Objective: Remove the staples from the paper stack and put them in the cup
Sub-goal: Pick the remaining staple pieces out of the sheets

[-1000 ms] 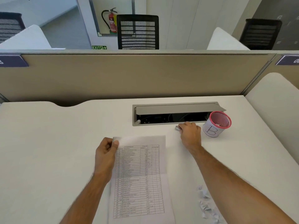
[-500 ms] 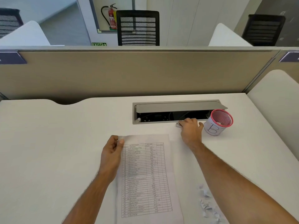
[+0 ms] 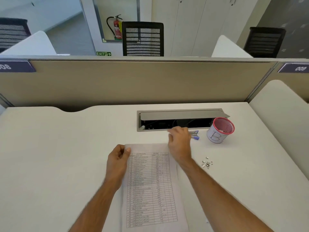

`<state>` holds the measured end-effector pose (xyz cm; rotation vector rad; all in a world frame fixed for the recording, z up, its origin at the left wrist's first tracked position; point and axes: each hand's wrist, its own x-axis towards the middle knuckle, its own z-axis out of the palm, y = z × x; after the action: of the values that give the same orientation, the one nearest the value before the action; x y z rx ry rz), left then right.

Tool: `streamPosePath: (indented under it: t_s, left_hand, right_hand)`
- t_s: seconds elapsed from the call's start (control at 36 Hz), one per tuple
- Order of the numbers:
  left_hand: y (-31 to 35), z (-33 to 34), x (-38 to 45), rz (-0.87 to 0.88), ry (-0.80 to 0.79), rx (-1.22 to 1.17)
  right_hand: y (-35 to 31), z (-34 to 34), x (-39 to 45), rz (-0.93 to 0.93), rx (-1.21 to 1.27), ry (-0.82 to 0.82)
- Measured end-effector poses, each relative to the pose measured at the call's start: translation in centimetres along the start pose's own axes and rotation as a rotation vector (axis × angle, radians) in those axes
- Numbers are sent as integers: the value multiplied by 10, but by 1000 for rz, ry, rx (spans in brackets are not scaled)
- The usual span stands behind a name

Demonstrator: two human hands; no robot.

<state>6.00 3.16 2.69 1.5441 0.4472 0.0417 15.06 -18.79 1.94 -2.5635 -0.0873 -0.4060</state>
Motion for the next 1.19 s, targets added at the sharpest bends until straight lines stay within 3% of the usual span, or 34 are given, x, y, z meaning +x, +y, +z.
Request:
streamPosePath:
  t_s: [0.14, 0.42, 0.69, 0.92, 1.19]
  left_hand:
    - [8, 1, -10, 16, 72, 30]
    - [51, 1, -36, 137, 79, 93]
    - [88, 5, -68, 341, 80, 327]
    - [118, 1, -89, 466, 28, 246]
    - [140, -20, -100, 594, 34, 123]
  right_hand:
    - [-58, -11, -42, -66, 188, -15]
    - [-123, -34, -106, 15, 265, -267]
    - [-158, -65, -119, 76, 312, -122]
    - [-178, -98, -115, 19, 344, 5]
    - [-177, -138, -101, 250, 867, -23]
